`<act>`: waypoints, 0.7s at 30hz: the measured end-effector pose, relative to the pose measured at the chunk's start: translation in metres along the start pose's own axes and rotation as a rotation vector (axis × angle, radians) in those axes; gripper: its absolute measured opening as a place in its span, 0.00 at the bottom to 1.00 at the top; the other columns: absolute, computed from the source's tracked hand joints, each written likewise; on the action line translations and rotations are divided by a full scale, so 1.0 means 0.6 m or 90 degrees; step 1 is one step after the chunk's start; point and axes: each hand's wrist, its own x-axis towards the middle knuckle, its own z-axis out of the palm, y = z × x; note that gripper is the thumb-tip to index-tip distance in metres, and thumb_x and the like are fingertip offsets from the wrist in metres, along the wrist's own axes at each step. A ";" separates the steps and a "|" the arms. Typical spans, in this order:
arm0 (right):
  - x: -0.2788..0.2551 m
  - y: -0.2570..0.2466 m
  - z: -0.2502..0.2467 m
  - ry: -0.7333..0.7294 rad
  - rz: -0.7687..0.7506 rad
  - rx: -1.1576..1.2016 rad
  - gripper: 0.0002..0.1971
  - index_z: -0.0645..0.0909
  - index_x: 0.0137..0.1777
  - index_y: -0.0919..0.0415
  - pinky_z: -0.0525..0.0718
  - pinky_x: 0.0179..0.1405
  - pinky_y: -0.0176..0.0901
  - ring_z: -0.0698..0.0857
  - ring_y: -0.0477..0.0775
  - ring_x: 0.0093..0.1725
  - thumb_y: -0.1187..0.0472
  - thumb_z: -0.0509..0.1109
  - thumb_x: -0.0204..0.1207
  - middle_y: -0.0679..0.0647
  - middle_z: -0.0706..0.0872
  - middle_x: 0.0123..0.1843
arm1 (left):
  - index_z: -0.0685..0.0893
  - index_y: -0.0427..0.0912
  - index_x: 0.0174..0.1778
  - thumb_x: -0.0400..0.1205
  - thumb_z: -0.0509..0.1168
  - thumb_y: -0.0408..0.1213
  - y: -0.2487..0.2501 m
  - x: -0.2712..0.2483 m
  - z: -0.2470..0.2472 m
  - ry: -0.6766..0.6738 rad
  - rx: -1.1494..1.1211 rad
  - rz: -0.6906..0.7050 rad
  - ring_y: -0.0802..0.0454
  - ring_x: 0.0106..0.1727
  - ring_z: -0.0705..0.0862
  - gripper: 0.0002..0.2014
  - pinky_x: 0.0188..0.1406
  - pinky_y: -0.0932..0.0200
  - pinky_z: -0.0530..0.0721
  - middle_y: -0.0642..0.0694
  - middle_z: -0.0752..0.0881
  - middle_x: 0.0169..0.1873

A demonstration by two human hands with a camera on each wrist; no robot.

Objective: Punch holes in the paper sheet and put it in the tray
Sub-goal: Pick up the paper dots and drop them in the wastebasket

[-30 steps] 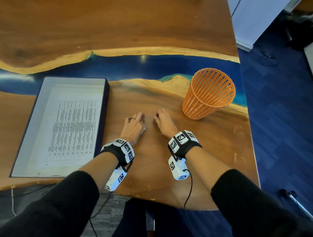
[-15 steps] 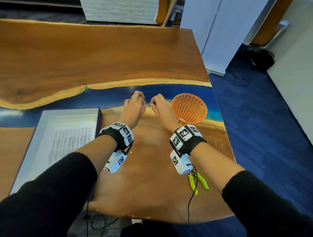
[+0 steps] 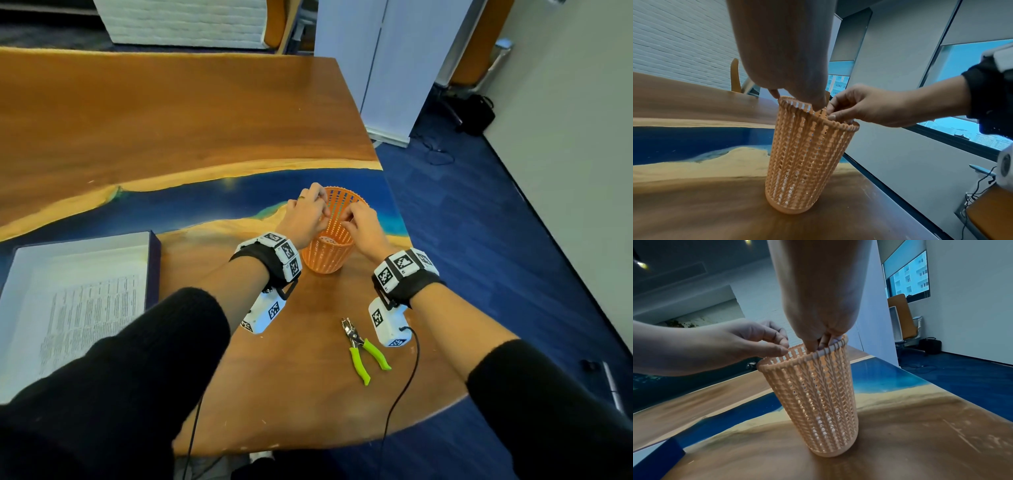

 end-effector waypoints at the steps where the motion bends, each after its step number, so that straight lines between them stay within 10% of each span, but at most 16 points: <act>1: 0.000 0.002 0.000 -0.002 0.002 0.000 0.04 0.78 0.49 0.65 0.77 0.51 0.44 0.77 0.52 0.48 0.71 0.64 0.78 0.62 0.80 0.53 | 0.81 0.41 0.46 0.81 0.63 0.36 -0.001 0.000 0.001 -0.005 0.000 -0.002 0.49 0.59 0.74 0.03 0.57 0.48 0.73 0.45 0.73 0.59; 21: -0.003 -0.001 0.005 0.055 0.008 -0.001 0.08 0.78 0.50 0.63 0.80 0.55 0.48 0.78 0.49 0.49 0.61 0.58 0.84 0.54 0.78 0.49 | 0.83 0.43 0.41 0.79 0.67 0.31 -0.002 0.000 -0.011 0.028 -0.042 -0.003 0.51 0.60 0.72 0.03 0.60 0.50 0.65 0.50 0.76 0.57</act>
